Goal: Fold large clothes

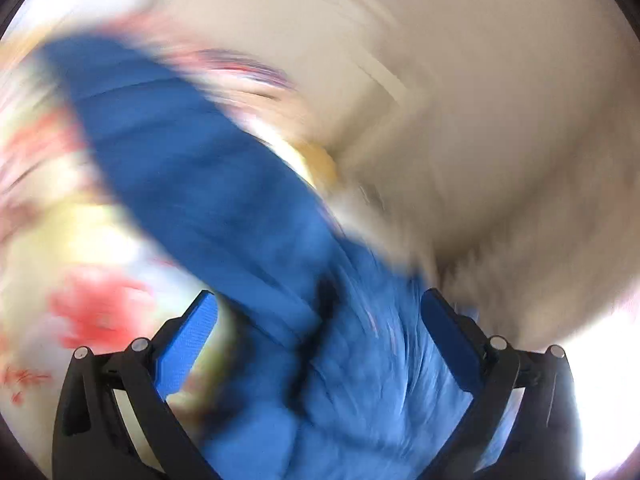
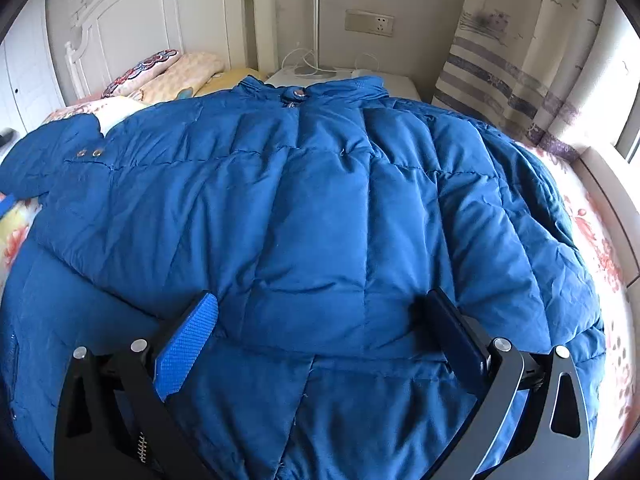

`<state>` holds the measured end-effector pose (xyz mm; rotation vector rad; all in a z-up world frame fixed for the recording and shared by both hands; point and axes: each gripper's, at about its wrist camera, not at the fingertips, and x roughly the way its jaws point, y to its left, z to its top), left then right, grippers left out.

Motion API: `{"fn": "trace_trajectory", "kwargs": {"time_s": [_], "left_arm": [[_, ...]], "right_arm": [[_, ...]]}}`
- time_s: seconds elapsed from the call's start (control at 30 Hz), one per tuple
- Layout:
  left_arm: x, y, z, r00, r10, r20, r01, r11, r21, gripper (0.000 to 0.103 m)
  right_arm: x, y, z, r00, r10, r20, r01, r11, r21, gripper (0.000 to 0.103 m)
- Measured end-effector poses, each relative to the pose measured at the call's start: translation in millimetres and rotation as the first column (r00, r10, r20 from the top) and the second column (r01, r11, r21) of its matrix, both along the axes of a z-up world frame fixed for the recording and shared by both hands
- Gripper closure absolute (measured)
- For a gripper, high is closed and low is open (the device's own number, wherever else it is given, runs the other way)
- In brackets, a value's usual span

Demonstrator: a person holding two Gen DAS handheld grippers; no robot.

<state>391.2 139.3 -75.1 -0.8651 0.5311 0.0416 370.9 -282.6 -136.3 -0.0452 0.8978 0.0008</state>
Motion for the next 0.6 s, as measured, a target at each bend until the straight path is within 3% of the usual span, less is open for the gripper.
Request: {"fn": "trace_trajectory", "kwargs": {"time_s": [0.07, 0.1, 0.17, 0.23, 0.37, 0.4, 0.43, 0.47, 0.53, 0.6], "left_arm": [[-8.1, 57.6, -11.3, 0.992, 0.128, -0.009, -0.127, 0.971, -0.204, 0.003], [-11.6, 85.0, -14.9, 0.979, 0.2, -0.038, -0.203, 0.949, -0.243, 0.003], [-14.0, 126.9, -16.3, 0.951, 0.298, -0.079, -0.308, 0.923, -0.232, 0.003], [-7.7, 160.1, -15.3, 0.94, 0.334, -0.067, -0.341, 0.91, -0.238, 0.003], [27.4, 202.1, -5.1, 0.943, 0.318, -0.101, -0.332, 0.926, -0.18, 0.004], [33.6, 206.7, -3.5, 0.947, 0.304, -0.1, -0.317, 0.932, -0.175, 0.013], [39.8, 209.9, -2.5, 0.956, 0.278, -0.092, -0.291, 0.941, -0.174, 0.035], [45.4, 211.7, -3.8, 0.965, 0.248, -0.089, -0.26, 0.948, -0.184, 0.046], [47.6, 204.7, 0.1, 0.962, 0.24, -0.134, -0.259, 0.954, -0.154, 0.099], [37.3, 181.7, 14.3, 0.971, 0.233, -0.06, -0.239, 0.964, -0.113, 0.099]], "right_arm": [[-0.3, 0.6, -1.0, 1.0, -0.001, 0.0, 0.001, 1.0, 0.005, 0.004], [0.8, 0.4, -2.4, 1.0, -0.001, -0.001, 0.001, 1.0, 0.008, 0.004], [-0.6, 3.1, -1.6, 1.0, -0.001, 0.001, 0.001, 1.0, 0.002, 0.004], [-4.3, 2.5, 1.5, 1.0, 0.0, 0.0, 0.0, 1.0, 0.0, 0.004], [-4.1, 2.5, 2.4, 1.0, -0.001, 0.0, 0.001, 1.0, 0.0, 0.004], [-3.4, 2.4, 2.2, 1.0, -0.001, 0.0, 0.001, 1.0, -0.001, 0.004], [-3.0, 2.1, 2.0, 1.0, -0.001, 0.0, 0.001, 1.0, -0.001, 0.004], [-1.8, 2.1, 1.3, 1.0, -0.001, 0.001, 0.001, 1.0, -0.001, 0.004], [-0.6, 1.1, 0.9, 1.0, 0.0, 0.0, 0.0, 1.0, 0.003, 0.004], [-4.9, 1.2, 2.8, 1.0, 0.001, 0.0, -0.001, 1.0, 0.008, 0.004]]}}
